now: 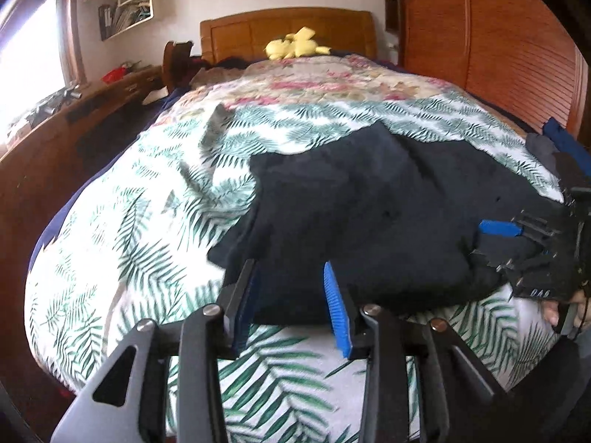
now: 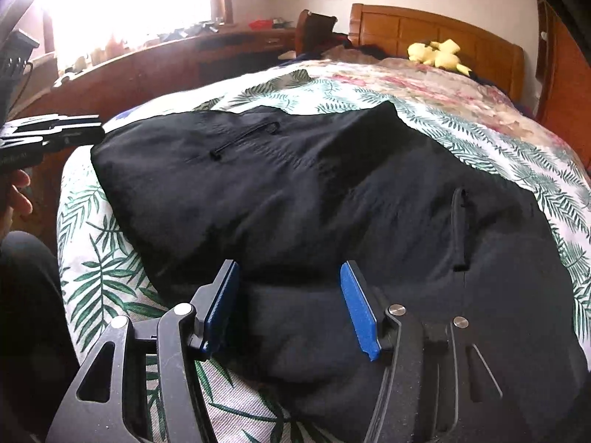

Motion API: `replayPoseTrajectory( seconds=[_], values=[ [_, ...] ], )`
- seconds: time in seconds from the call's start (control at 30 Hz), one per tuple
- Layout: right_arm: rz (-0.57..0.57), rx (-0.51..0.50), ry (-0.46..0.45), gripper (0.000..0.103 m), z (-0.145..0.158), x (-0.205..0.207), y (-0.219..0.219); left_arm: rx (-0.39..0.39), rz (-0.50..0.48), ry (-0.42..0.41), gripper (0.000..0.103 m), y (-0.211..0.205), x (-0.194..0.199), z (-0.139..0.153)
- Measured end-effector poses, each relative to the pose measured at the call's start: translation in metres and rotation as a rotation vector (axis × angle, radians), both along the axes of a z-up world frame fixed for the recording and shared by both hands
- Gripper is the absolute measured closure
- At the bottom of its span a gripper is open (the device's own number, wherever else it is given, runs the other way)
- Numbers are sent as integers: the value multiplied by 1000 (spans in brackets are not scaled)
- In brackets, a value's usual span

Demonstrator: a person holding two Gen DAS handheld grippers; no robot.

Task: Fold large clothes

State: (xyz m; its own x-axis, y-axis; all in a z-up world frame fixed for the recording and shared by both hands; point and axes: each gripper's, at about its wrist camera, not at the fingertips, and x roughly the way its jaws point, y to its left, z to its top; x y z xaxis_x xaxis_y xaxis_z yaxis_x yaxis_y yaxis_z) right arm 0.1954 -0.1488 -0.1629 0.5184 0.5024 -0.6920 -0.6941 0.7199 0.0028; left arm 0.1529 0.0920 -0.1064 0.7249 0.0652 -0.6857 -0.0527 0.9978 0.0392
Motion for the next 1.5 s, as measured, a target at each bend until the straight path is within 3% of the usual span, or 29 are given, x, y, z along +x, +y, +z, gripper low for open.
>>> replayPoseTrajectory(
  seconds=[0.27,0.5,0.77,1.13,1.2,1.33,1.5],
  values=[
    [1,6,-6,45,-1,-1,-1,-26,78,34,67,28,4,-20],
    [2,8,-4,45,0,-2,-2,-49,80,83,65,32,20,-39],
    [2,6,-7,45,0,-3,-2,-68,118,107,46,41,22,-52],
    [0,8,-6,45,-1,-3,-1,-122,130,110,44,46,17,-57],
    [0,8,-6,45,-1,-3,-1,-150,121,111,49,47,14,-56],
    [1,8,-7,45,-1,-3,-2,-221,91,110,69,48,9,-54],
    [-1,10,-8,45,-1,-3,-2,-193,83,96,92,37,7,-45]
  ],
)
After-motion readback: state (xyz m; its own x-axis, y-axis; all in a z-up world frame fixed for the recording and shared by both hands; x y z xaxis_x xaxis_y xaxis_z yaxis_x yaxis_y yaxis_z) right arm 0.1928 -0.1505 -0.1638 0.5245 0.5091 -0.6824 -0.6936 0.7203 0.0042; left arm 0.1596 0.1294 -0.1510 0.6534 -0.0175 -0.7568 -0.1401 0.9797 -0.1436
